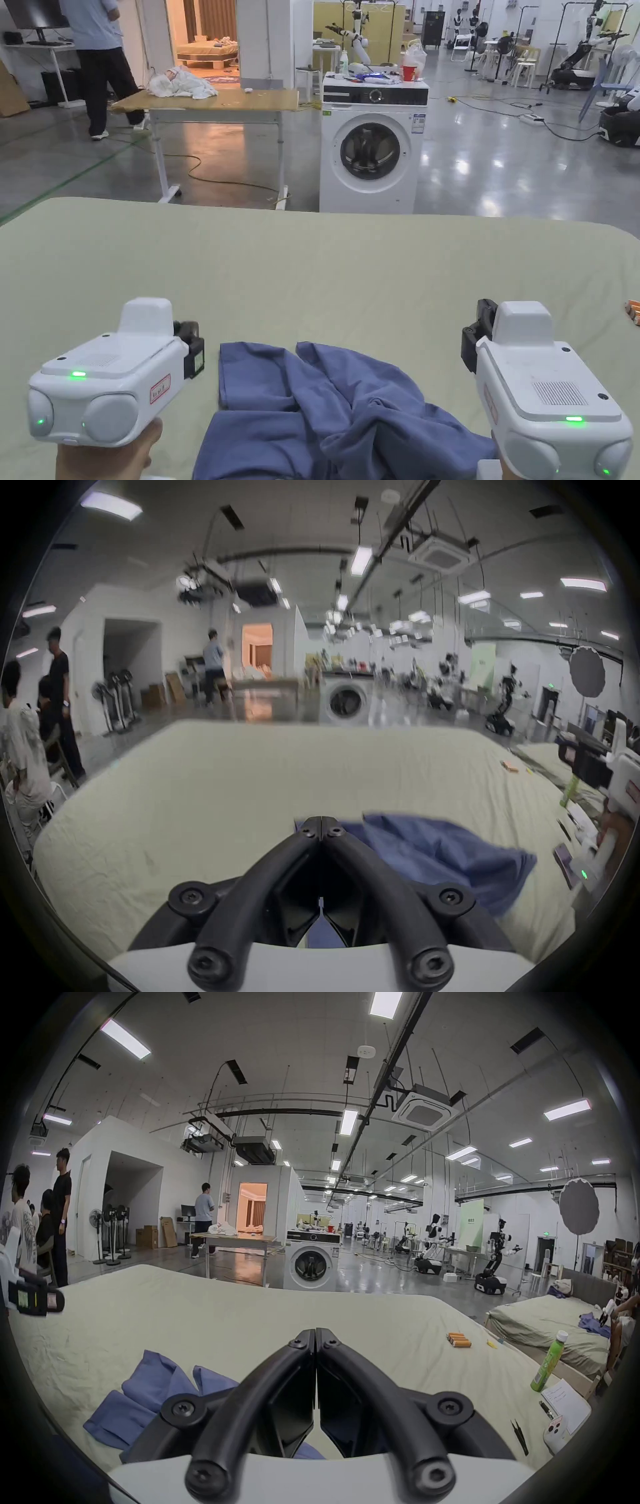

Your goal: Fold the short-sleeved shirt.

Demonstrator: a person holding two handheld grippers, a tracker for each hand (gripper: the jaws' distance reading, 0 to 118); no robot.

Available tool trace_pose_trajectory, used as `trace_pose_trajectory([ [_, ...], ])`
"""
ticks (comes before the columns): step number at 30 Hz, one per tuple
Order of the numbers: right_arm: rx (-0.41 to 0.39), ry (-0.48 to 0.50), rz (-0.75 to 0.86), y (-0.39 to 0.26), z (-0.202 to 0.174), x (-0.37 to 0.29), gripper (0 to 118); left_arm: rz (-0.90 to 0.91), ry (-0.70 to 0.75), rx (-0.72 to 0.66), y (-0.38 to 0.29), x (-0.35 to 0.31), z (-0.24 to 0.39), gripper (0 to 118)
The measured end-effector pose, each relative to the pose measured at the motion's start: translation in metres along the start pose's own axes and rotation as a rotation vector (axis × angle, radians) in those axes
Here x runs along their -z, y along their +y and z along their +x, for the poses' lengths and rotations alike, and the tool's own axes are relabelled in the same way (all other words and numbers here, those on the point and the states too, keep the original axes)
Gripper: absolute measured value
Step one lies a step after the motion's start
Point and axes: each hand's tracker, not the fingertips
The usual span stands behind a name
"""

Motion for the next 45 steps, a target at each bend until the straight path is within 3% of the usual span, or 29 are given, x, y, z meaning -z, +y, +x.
trace_pose_trajectory([
  [3, -0.002, -0.002, -0.016, -0.007, 0.003, 0.001, 0, -0.169, -0.066, -0.034, -0.022, 0.013, -0.013, 0],
  [7, 0.006, -0.003, -0.044, -0.017, 0.004, 0.002, 0, -0.342, -0.026, -0.097, -0.059, 0.036, -0.023, 2],
  [9, 0.003, -0.004, -0.057, -0.022, 0.005, 0.003, 0, -0.43, -0.058, -0.129, -0.074, 0.05, -0.027, 18],
  [12, 0.011, 0.0, -0.075, -0.028, 0.007, 0.004, 0, -0.48, -0.054, -0.164, -0.092, 0.068, -0.026, 31],
  [13, 0.011, -0.001, -0.079, -0.031, 0.008, 0.004, 0, -0.498, -0.032, -0.167, -0.097, 0.075, -0.025, 54],
  [14, 0.01, -0.005, -0.085, -0.032, 0.009, 0.004, 0, -0.512, -0.012, -0.164, -0.1, 0.081, -0.023, 67],
  [15, 0.009, -0.008, -0.09, -0.034, 0.01, 0.005, 0, -0.521, 0.004, -0.154, -0.105, 0.086, -0.02, 70],
  [19, 0.004, -0.023, -0.114, -0.042, 0.019, 0.008, 0, -0.589, 0.008, -0.141, -0.118, 0.1, -0.006, 66],
  [21, -0.008, -0.033, -0.132, -0.046, 0.025, 0.011, 0, -0.555, 0.074, -0.012, -0.122, 0.095, 0.012, 60],
  [23, -0.016, -0.048, -0.157, -0.051, 0.032, 0.015, 0, -0.549, 0.067, 0.066, -0.125, 0.092, 0.027, 41],
  [26, -0.014, -0.066, -0.221, -0.061, 0.043, 0.025, 0, -0.554, 0.024, 0.067, -0.127, 0.091, 0.039, 0],
  [30, 0.019, -0.041, -0.359, -0.079, 0.056, 0.042, 0, -0.547, 0.012, 0.057, -0.126, 0.085, 0.037, 0],
  [32, 0.052, -0.027, -0.41, -0.09, 0.06, 0.046, 10, -0.527, -0.019, -0.003, -0.123, 0.08, 0.028, 0],
  [35, 0.07, 0.016, -0.516, -0.108, 0.06, 0.056, 56, -0.495, -0.024, -0.042, -0.117, 0.07, 0.016, 0],
  [37, 0.1, 0.058, -0.618, -0.121, 0.058, 0.064, 64, -0.475, -0.029, -0.056, -0.113, 0.065, 0.009, 0],
  [42, 0.099, 0.111, -0.768, -0.156, 0.048, 0.082, 59, -0.434, -0.044, -0.074, -0.105, 0.055, 0.002, 0],
  [44, 0.134, 0.163, -0.77, -0.162, 0.048, 0.08, 13, -0.429, -0.046, -0.075, -0.102, 0.053, 0.002, 0],
  [45, 0.147, 0.167, -0.73, -0.163, 0.045, 0.076, 7, -0.418, -0.048, -0.076, -0.101, 0.051, 0.001, 0],
])
